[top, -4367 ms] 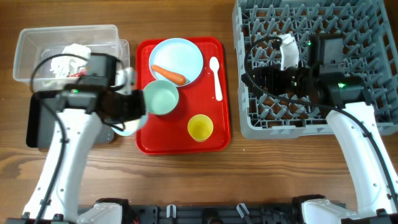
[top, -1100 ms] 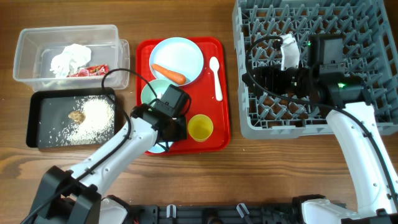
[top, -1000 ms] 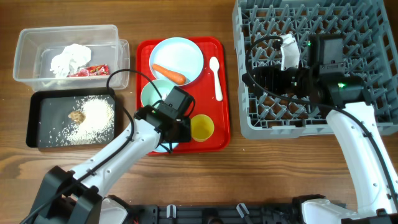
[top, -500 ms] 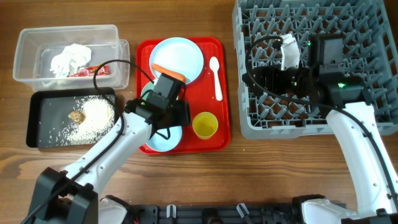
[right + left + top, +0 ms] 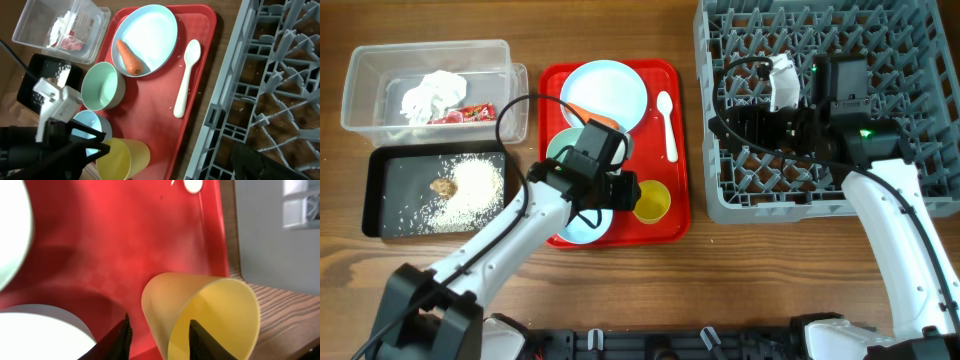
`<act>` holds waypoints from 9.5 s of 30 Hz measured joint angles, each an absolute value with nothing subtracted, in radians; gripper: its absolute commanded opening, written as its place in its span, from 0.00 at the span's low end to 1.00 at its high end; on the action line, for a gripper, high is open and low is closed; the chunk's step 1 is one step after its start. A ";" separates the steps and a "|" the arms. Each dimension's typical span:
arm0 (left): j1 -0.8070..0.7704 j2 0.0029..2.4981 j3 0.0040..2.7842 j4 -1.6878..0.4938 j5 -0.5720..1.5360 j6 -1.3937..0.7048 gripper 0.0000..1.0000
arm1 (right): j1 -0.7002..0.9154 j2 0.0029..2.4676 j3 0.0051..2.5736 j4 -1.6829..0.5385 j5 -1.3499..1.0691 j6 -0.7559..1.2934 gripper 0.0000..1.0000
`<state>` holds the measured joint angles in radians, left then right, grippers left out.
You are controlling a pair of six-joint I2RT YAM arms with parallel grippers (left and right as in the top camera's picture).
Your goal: Sort waste into correct bins and load items into the dishwasher rack
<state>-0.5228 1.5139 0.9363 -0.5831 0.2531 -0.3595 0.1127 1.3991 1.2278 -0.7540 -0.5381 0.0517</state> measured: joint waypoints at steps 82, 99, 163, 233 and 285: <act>0.072 1.354 0.964 -0.645 0.640 -0.360 0.38 | 0.067 1.288 1.242 -1.143 -0.140 0.208 0.51; 0.072 1.354 0.964 -0.707 0.415 -0.356 0.37 | 0.207 1.594 1.243 -0.929 -0.107 0.268 0.90; 0.194 1.354 0.964 -0.782 0.236 -0.432 1.00 | 0.361 2.031 1.403 0.533 1.144 -0.517 0.04; 0.194 1.354 0.964 -0.778 0.236 -0.432 1.00 | 0.830 1.824 1.127 -0.447 -0.253 0.774 0.09; 0.194 1.354 0.964 -0.778 0.236 -0.432 1.00 | 0.620 1.718 1.162 -0.412 1.176 -0.566 0.60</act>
